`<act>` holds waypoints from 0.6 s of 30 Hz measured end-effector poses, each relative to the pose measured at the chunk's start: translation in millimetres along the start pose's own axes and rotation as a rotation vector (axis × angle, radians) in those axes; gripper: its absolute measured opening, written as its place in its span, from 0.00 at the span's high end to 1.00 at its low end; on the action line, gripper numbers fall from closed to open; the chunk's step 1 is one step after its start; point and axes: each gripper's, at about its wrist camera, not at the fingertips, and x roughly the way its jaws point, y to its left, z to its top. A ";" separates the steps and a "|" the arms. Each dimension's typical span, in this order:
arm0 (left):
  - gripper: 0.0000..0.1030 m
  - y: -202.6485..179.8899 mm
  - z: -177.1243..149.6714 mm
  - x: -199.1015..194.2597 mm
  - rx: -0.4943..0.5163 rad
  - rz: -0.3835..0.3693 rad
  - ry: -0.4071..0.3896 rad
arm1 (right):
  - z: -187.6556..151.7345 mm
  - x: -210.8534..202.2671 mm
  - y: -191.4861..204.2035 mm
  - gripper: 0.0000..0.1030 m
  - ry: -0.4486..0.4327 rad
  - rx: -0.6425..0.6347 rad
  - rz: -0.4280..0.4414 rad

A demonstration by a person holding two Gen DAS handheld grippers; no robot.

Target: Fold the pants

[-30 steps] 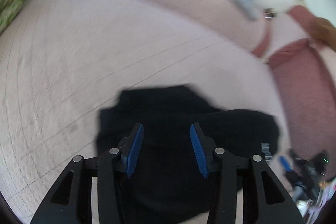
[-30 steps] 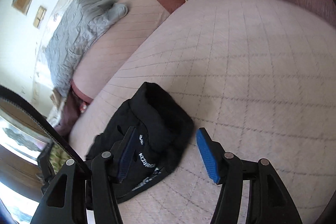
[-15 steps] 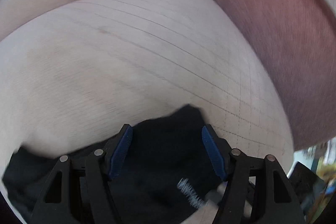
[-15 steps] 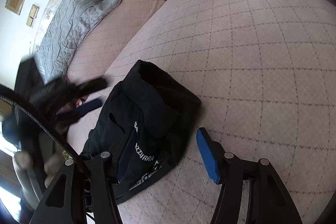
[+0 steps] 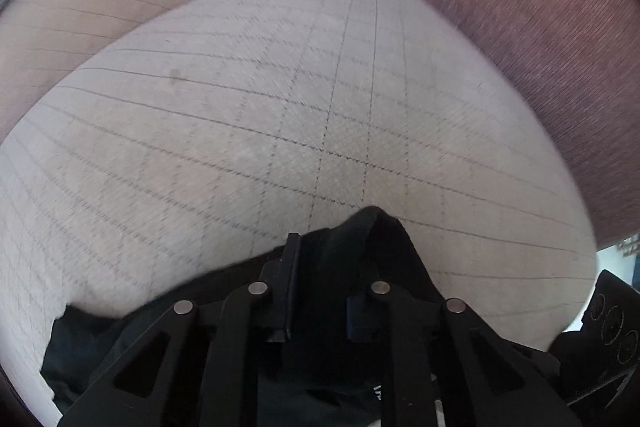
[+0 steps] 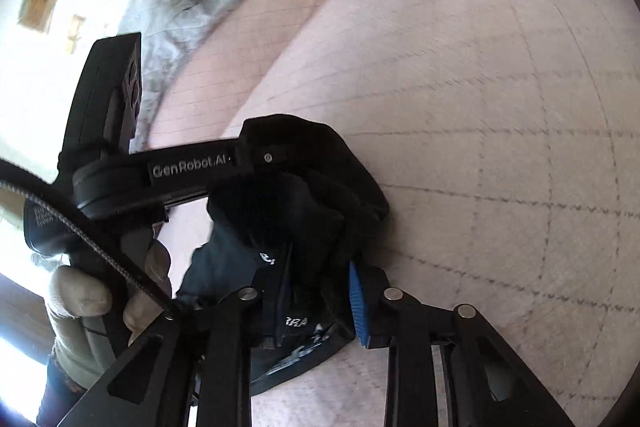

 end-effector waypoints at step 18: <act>0.84 210.1 -172.4 -138.1 -0.518 -0.189 -0.336 | -61.3 58.3 212.7 0.79 0.238 -0.501 0.216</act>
